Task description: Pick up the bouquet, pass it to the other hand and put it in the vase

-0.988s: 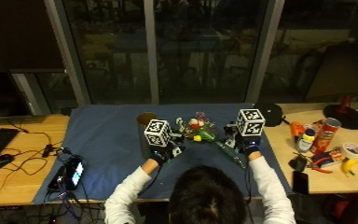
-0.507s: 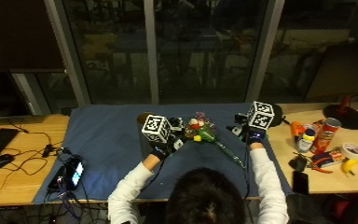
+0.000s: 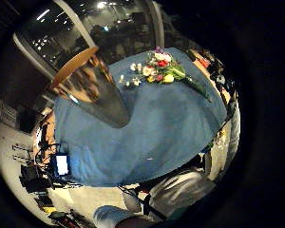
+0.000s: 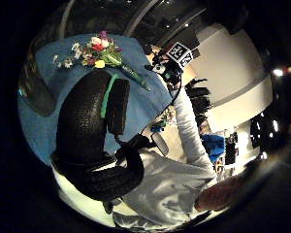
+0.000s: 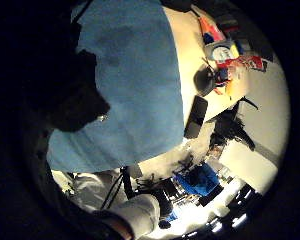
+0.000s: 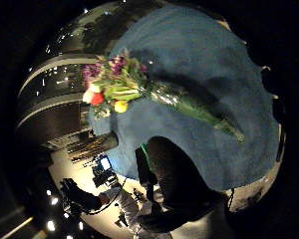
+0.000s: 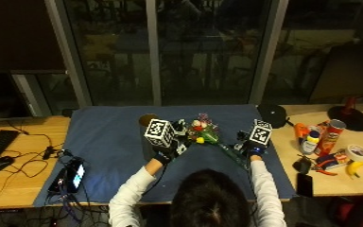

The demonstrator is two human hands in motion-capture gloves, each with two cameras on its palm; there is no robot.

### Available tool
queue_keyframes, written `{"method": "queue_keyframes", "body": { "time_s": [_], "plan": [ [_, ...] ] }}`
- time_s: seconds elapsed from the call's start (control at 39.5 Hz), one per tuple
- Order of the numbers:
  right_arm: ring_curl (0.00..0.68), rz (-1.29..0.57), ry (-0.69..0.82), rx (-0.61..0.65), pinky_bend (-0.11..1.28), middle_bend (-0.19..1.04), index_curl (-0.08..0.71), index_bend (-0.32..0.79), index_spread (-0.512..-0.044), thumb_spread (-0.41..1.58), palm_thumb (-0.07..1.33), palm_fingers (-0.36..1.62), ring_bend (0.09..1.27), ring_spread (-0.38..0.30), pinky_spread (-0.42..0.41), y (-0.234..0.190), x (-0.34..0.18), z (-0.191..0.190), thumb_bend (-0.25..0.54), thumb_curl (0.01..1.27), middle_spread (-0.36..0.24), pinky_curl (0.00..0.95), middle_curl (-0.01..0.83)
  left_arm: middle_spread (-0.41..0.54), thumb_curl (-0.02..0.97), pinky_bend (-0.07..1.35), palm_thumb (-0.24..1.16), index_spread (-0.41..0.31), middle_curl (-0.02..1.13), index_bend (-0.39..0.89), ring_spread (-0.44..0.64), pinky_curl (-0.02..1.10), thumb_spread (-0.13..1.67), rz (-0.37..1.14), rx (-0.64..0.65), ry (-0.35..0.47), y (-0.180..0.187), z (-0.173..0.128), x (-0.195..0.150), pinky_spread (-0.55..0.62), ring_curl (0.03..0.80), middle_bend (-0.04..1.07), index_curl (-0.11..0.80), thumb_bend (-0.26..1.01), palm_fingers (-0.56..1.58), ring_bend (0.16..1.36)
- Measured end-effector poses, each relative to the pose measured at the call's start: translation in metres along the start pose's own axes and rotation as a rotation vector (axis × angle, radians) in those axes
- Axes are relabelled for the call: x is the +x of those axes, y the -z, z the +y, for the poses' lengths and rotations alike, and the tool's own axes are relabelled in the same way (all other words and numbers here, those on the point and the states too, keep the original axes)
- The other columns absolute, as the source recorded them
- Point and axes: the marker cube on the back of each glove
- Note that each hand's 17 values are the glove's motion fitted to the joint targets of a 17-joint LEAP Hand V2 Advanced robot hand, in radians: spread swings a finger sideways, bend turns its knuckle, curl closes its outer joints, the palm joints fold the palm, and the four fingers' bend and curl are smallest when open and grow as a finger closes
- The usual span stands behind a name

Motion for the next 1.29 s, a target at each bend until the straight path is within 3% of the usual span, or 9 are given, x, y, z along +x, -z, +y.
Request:
{"method": "queue_keyframes", "body": {
  "time_s": [0.63,0.79,0.84,0.86,0.89,0.94,1.06,1.17,1.29],
  "plan": [
    [0.386,0.153,-0.004,0.029,0.80,0.31,0.088,0.05,-0.176,1.05,0.62,0.80,0.71,-0.180,-0.166,-0.087,-0.011,-0.006,0.021,0.38,-0.069,0.370,0.421,0.205,0.299,0.40,0.31,0.090,0.39,0.12,0.26,0.34,1.24,0.024,-0.091,0.029,-0.013,0.010,-0.011,0.35,0.304,0.23,0.219,-0.02,0.24,0.58],
    [0.389,0.141,-0.027,0.009,0.67,0.38,0.153,0.20,-0.207,1.06,0.75,1.12,0.69,-0.196,-0.243,-0.087,-0.019,-0.008,0.054,0.39,-0.118,0.338,0.458,0.211,0.301,0.39,0.32,0.082,0.39,0.13,0.27,0.34,1.24,0.030,-0.135,0.036,-0.016,0.013,-0.012,0.35,0.303,0.21,0.227,-0.01,0.24,0.58],
    [0.401,0.117,-0.029,0.010,0.62,0.39,0.193,0.26,-0.214,1.06,0.80,1.19,0.68,-0.199,-0.253,-0.086,-0.020,-0.009,0.068,0.39,-0.128,0.344,0.469,0.213,0.301,0.39,0.32,0.077,0.39,0.13,0.27,0.34,1.25,0.025,-0.139,0.036,-0.016,0.013,-0.013,0.36,0.302,0.21,0.229,-0.01,0.25,0.58],
    [0.407,0.105,-0.027,0.008,0.64,0.38,0.186,0.19,-0.214,1.06,0.78,1.12,0.68,-0.199,-0.257,-0.085,-0.021,-0.009,0.047,0.38,-0.131,0.351,0.472,0.214,0.301,0.39,0.32,0.079,0.39,0.13,0.27,0.35,1.25,0.023,-0.142,0.037,-0.016,0.013,-0.014,0.36,0.302,0.21,0.230,-0.01,0.25,0.58],
    [0.411,0.093,-0.026,0.003,0.59,0.40,0.233,0.30,-0.221,1.07,0.86,1.23,0.67,-0.198,-0.258,-0.084,-0.021,-0.009,0.095,0.41,-0.131,0.341,0.484,0.215,0.301,0.39,0.32,0.076,0.39,0.14,0.27,0.34,1.25,0.021,-0.147,0.039,-0.015,0.013,-0.014,0.36,0.300,0.21,0.233,-0.01,0.25,0.57],
    [0.420,0.064,-0.028,-0.018,0.58,0.40,0.252,0.32,-0.225,1.06,0.91,1.23,0.66,-0.203,-0.264,-0.082,-0.019,-0.009,0.106,0.42,-0.136,0.351,0.492,0.216,0.301,0.39,0.32,0.072,0.39,0.14,0.27,0.34,1.25,0.016,-0.163,0.043,-0.014,0.013,-0.014,0.36,0.299,0.20,0.237,-0.01,0.25,0.57],
    [0.444,-0.104,-0.020,-0.063,0.60,0.41,0.280,0.23,-0.217,0.98,0.95,1.32,0.72,-0.217,-0.294,-0.083,-0.018,-0.008,0.086,0.46,-0.162,0.359,0.504,0.218,0.302,0.38,0.32,0.057,0.39,0.15,0.28,0.34,1.25,0.005,-0.220,0.056,-0.013,0.017,-0.017,0.36,0.294,0.19,0.250,-0.01,0.26,0.56],
    [0.474,-0.310,0.079,0.160,0.64,0.53,0.272,0.12,-0.222,1.00,0.99,1.40,0.81,-0.220,-0.288,-0.079,-0.022,-0.021,0.090,0.48,-0.173,0.387,0.546,0.218,0.300,0.37,0.32,0.051,0.38,0.15,0.28,0.34,1.25,0.006,-0.229,0.064,-0.013,0.018,-0.022,0.36,0.291,0.19,0.258,-0.02,0.27,0.55],
    [0.495,-0.495,0.080,0.277,0.60,0.66,0.350,0.33,-0.219,0.96,0.93,1.54,0.83,-0.204,-0.268,-0.073,-0.022,-0.017,0.012,0.46,-0.174,0.398,0.591,0.219,0.280,0.37,0.23,0.048,0.38,0.15,0.30,0.34,1.23,0.014,-0.218,0.078,-0.009,0.017,-0.027,0.36,0.287,0.19,0.266,-0.04,0.27,0.54]
  ]
}}
